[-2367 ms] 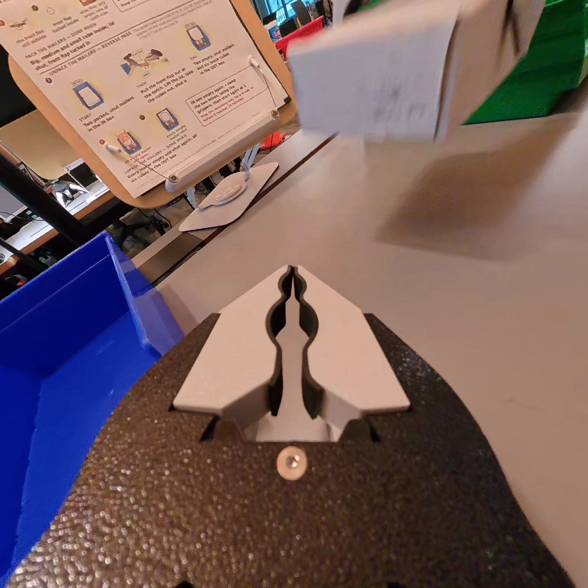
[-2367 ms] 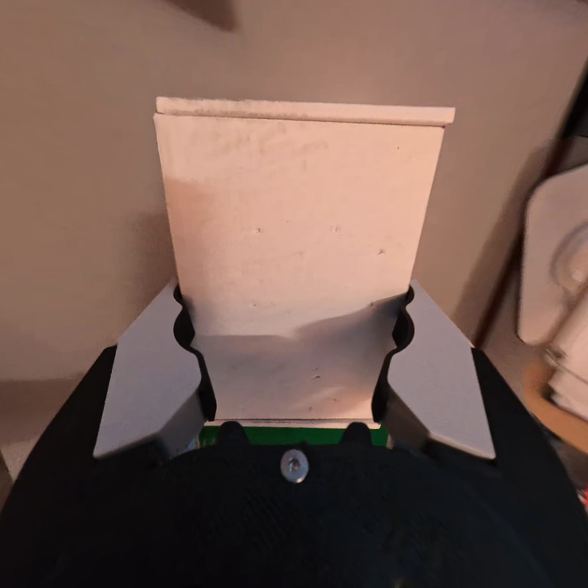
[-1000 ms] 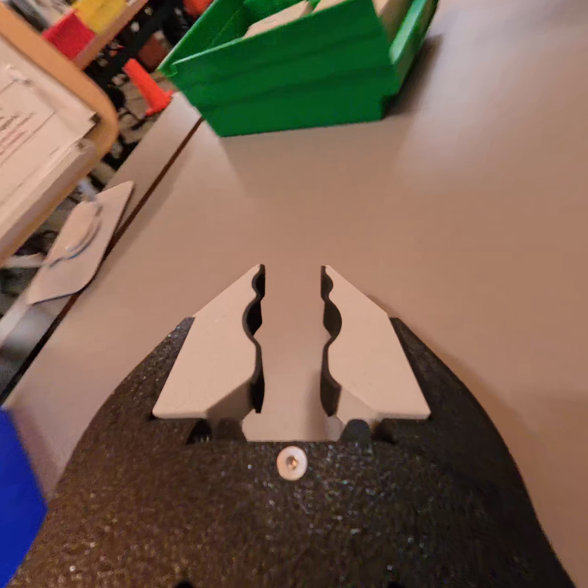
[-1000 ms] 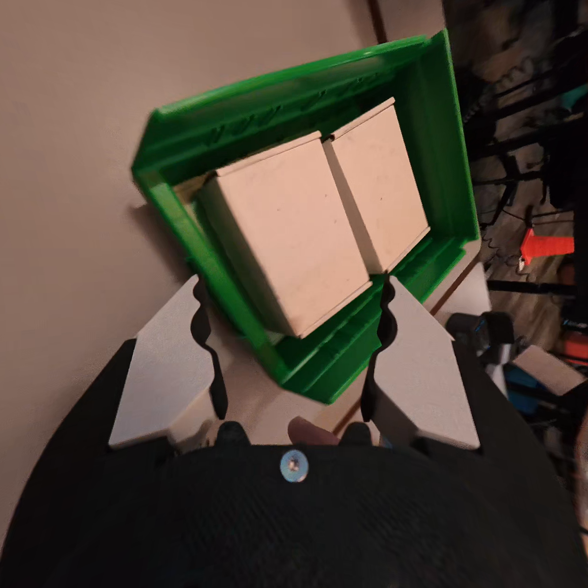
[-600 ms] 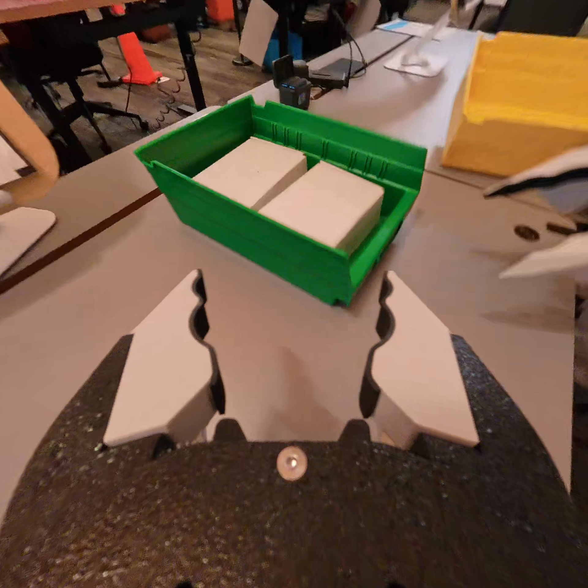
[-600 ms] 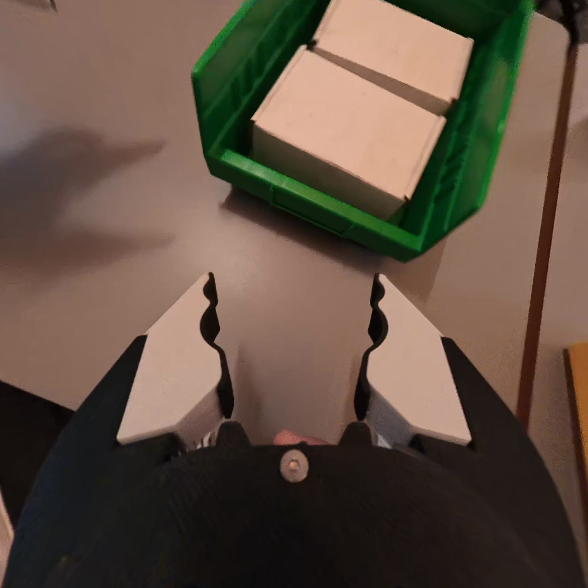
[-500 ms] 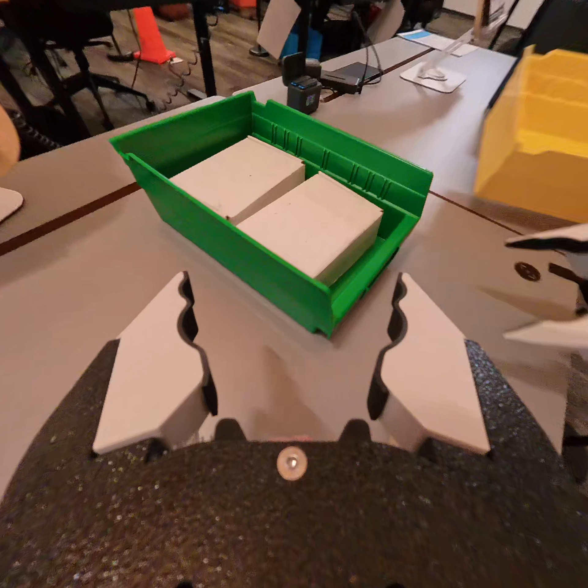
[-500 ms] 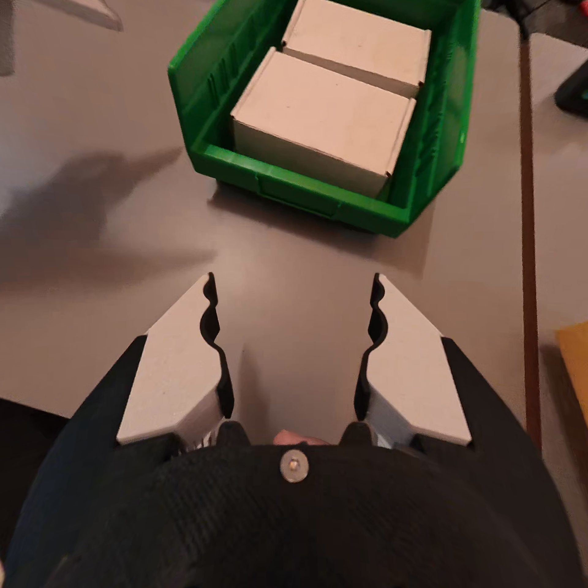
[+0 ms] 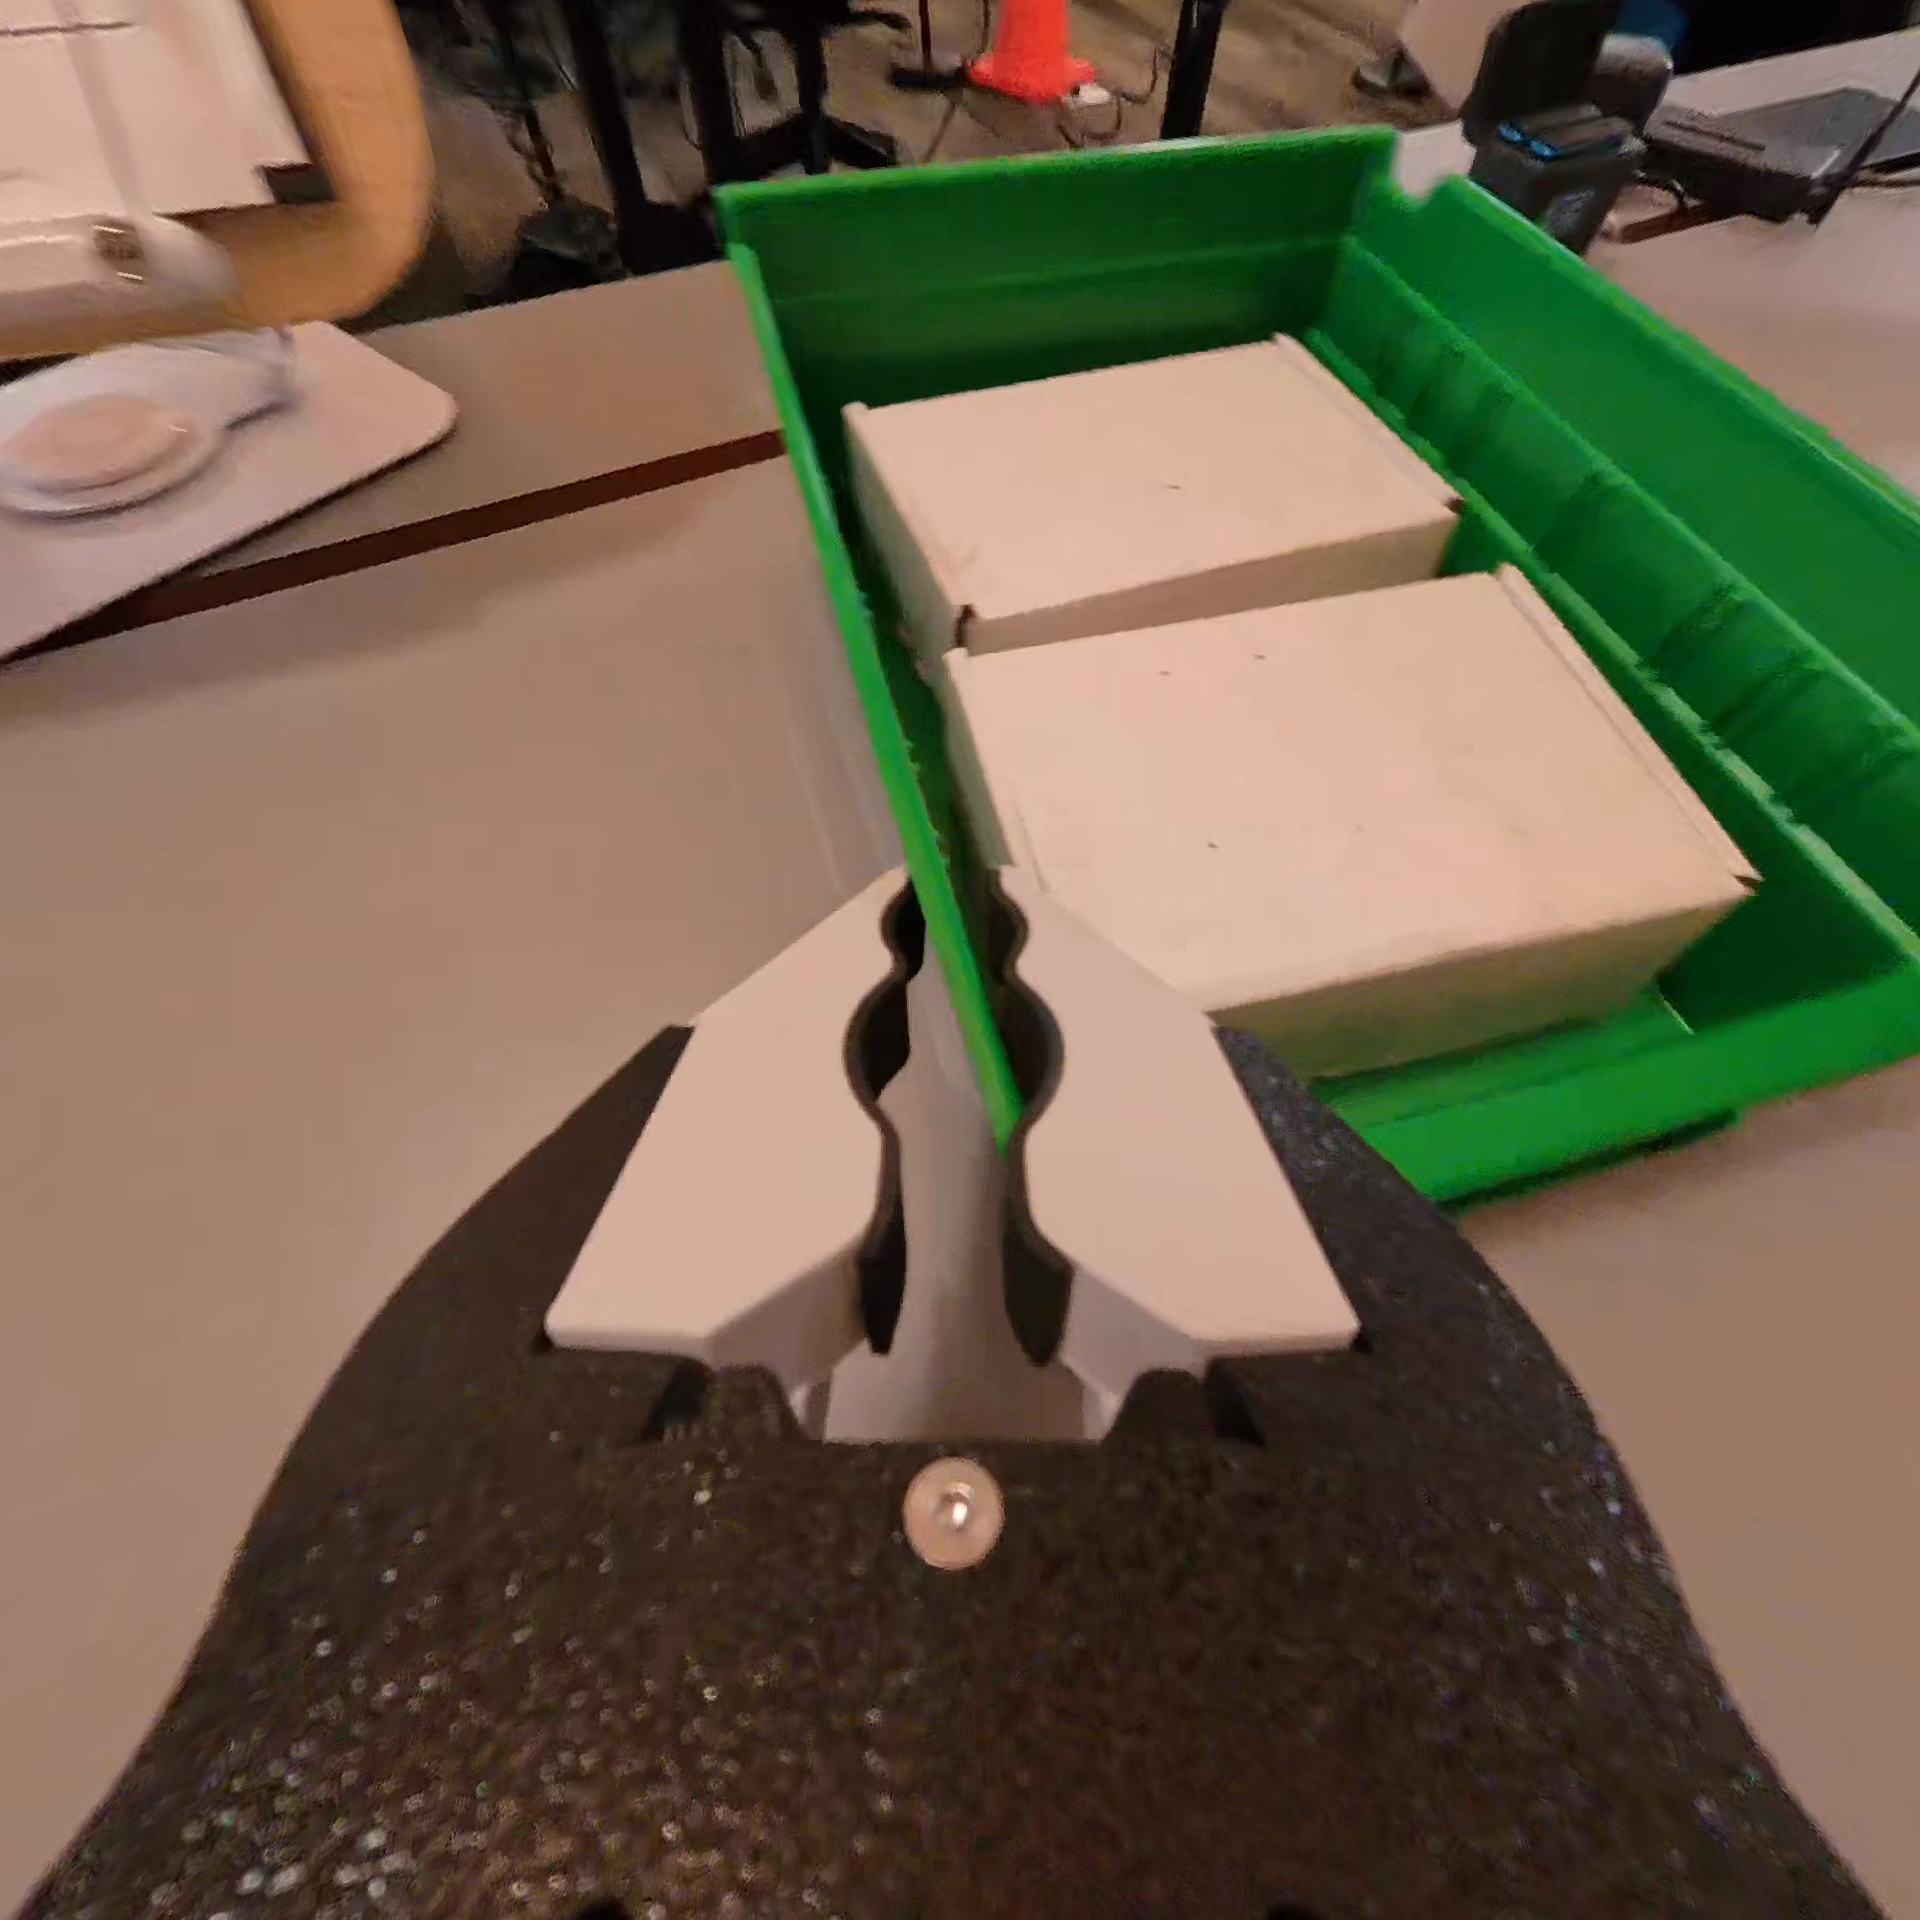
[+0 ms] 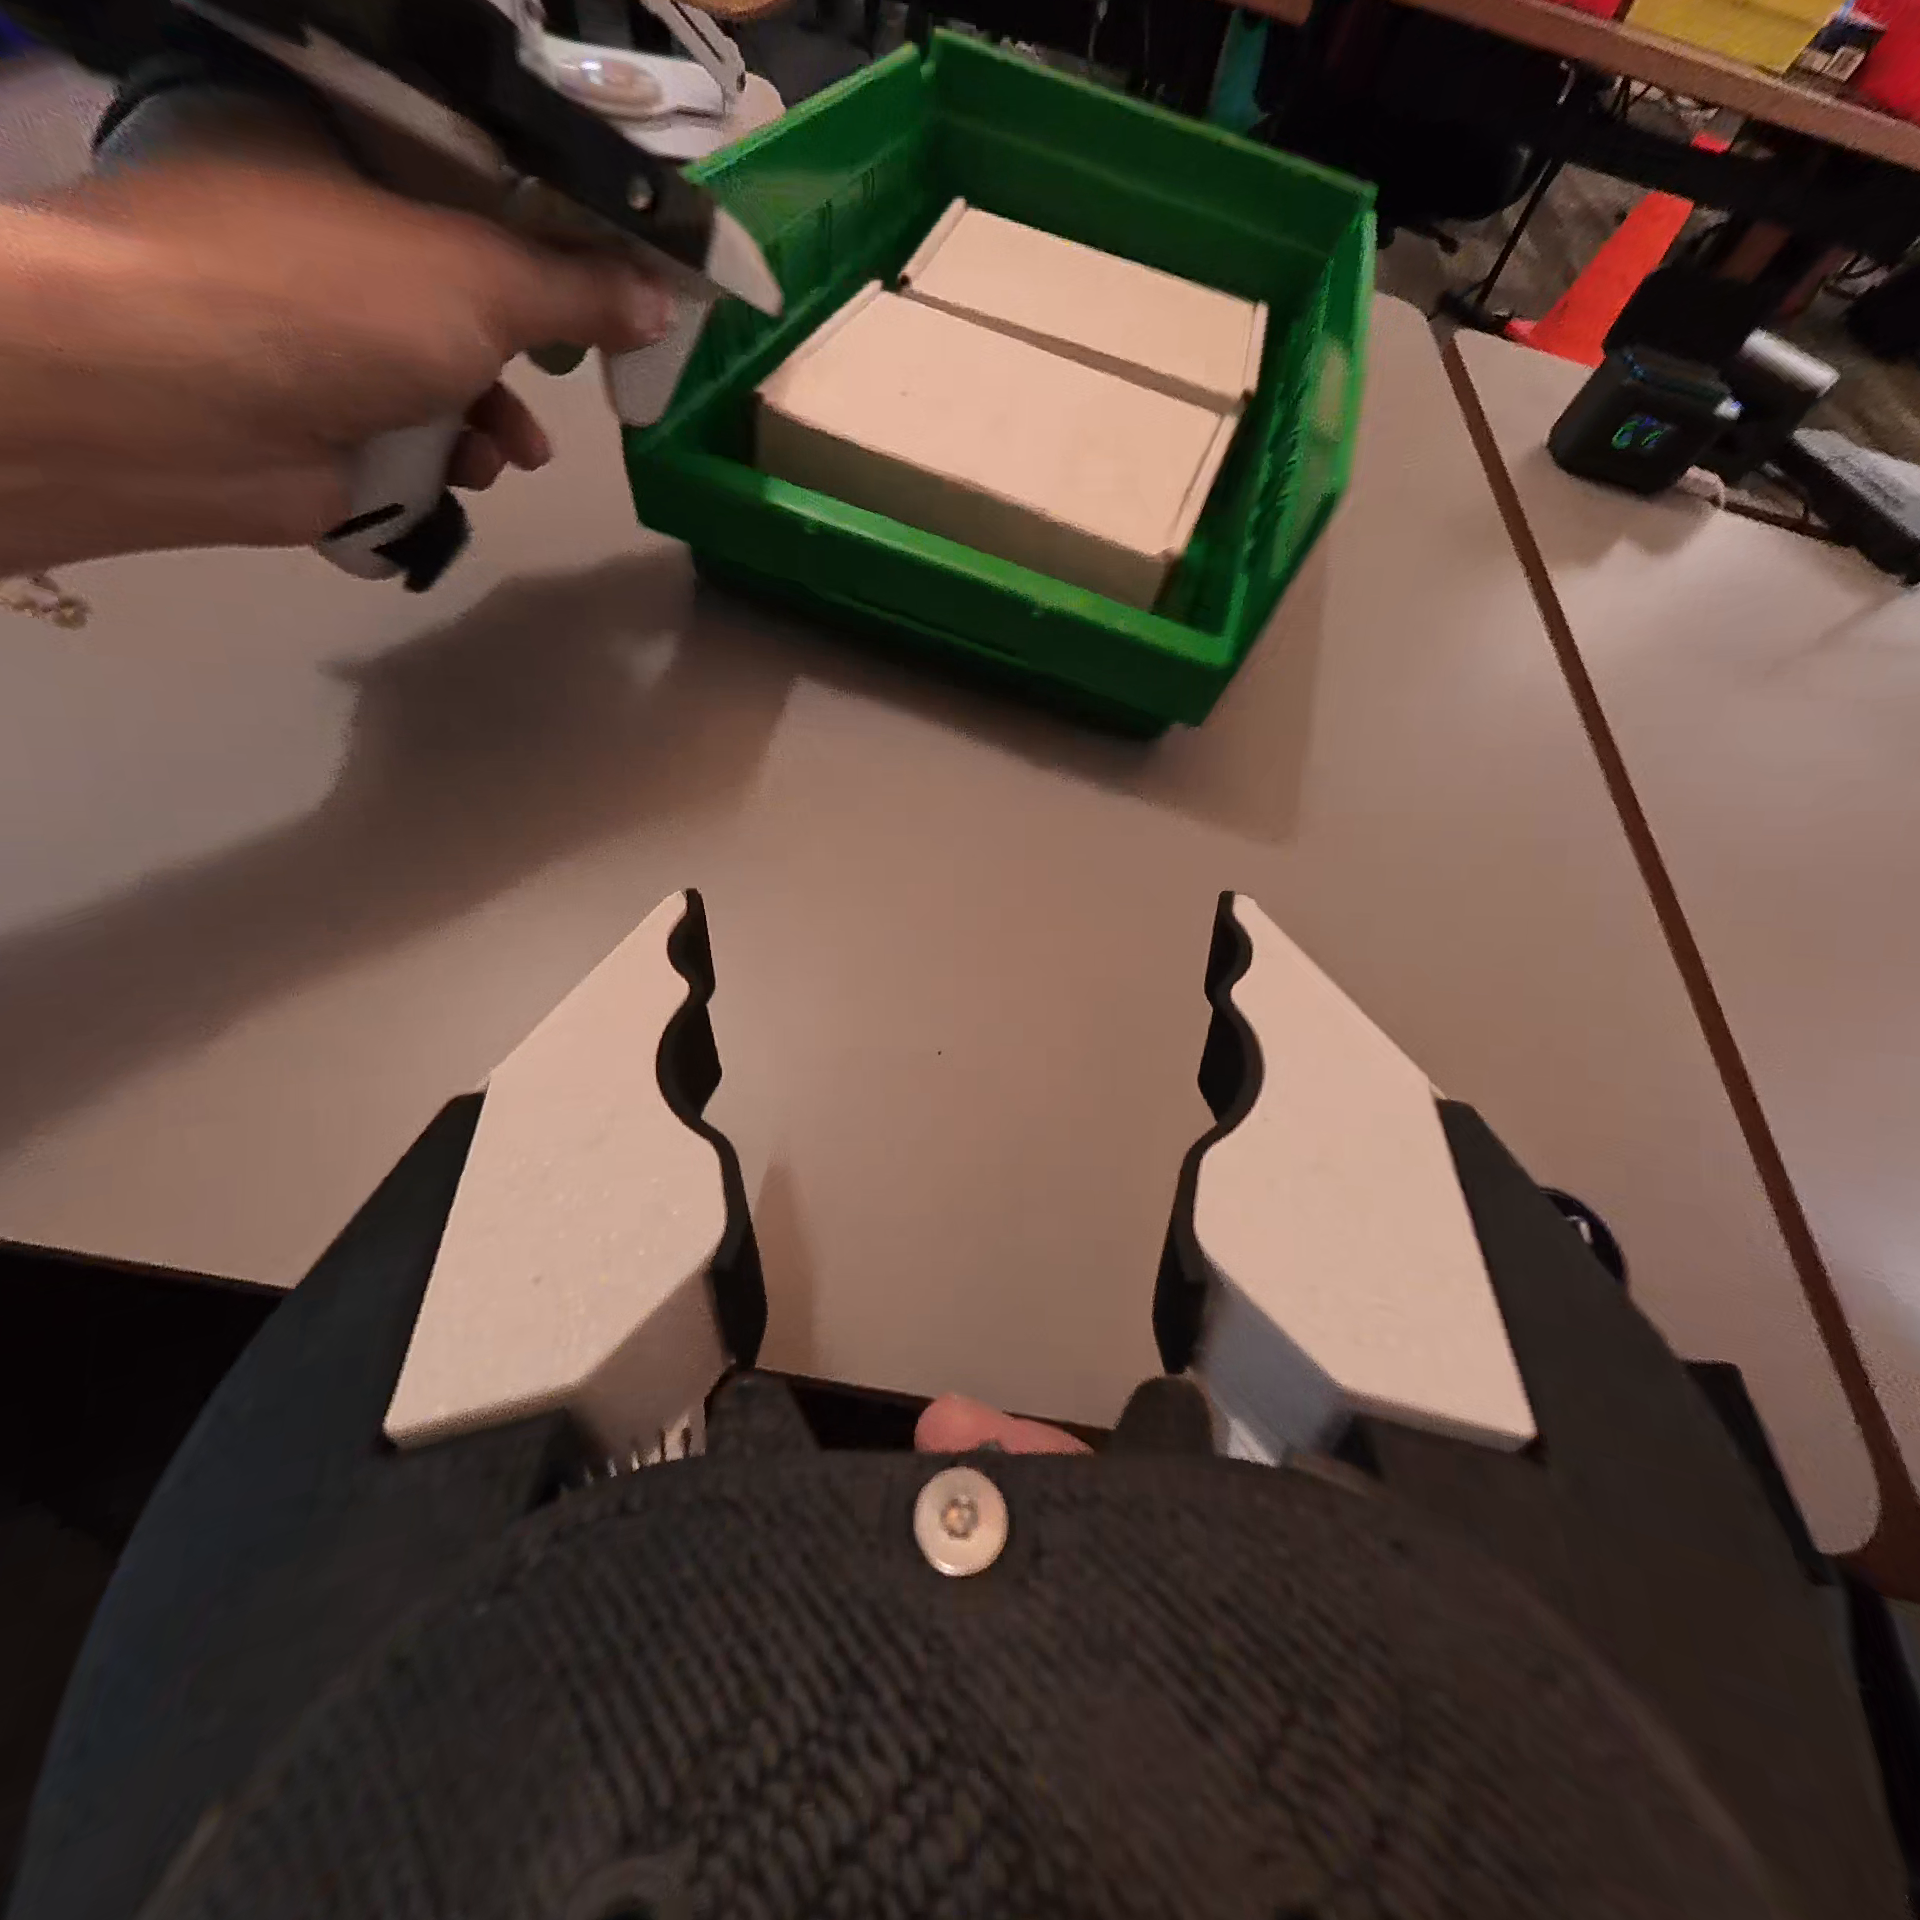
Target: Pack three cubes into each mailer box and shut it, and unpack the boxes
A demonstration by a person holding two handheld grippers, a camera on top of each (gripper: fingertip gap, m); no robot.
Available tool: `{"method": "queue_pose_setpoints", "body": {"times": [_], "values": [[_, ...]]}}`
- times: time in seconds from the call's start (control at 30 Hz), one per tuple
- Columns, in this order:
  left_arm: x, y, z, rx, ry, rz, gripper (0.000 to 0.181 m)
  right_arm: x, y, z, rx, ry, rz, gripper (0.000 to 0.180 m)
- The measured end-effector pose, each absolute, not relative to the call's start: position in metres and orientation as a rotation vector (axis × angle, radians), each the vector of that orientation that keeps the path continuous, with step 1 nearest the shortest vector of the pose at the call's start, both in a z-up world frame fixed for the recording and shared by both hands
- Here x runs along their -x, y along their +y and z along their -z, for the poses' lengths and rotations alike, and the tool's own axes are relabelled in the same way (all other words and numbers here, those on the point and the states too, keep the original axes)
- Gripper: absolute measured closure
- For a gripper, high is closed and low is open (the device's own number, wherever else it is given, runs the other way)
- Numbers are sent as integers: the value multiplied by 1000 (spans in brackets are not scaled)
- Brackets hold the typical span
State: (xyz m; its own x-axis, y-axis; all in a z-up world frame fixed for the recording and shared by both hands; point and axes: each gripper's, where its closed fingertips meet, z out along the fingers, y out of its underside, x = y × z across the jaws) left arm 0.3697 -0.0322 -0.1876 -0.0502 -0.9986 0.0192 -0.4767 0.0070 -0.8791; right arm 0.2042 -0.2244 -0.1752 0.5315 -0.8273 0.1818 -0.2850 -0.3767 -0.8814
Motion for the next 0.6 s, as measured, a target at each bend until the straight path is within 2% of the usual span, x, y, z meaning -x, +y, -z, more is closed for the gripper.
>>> {"method": "queue_pose_setpoints", "body": {"times": [0.13, 0.23, 0.47, 0.6], "values": [[-331, 18, 186, 1451, 1572, 991, 179, -202, -206, 142, 1875, 872, 831, 86], [-289, 51, 185, 1468, 1554, 1053, 179, -202, -150, 96, 1781, 793, 778, 88], [-186, 132, 183, 1513, 1451, 1067, 179, -192, 98, -4, 1759, 409, 394, 77], [-138, 172, 180, 1549, 1343, 1078, 180, -224, 233, 14, 1853, 547, 169, 76]]}}
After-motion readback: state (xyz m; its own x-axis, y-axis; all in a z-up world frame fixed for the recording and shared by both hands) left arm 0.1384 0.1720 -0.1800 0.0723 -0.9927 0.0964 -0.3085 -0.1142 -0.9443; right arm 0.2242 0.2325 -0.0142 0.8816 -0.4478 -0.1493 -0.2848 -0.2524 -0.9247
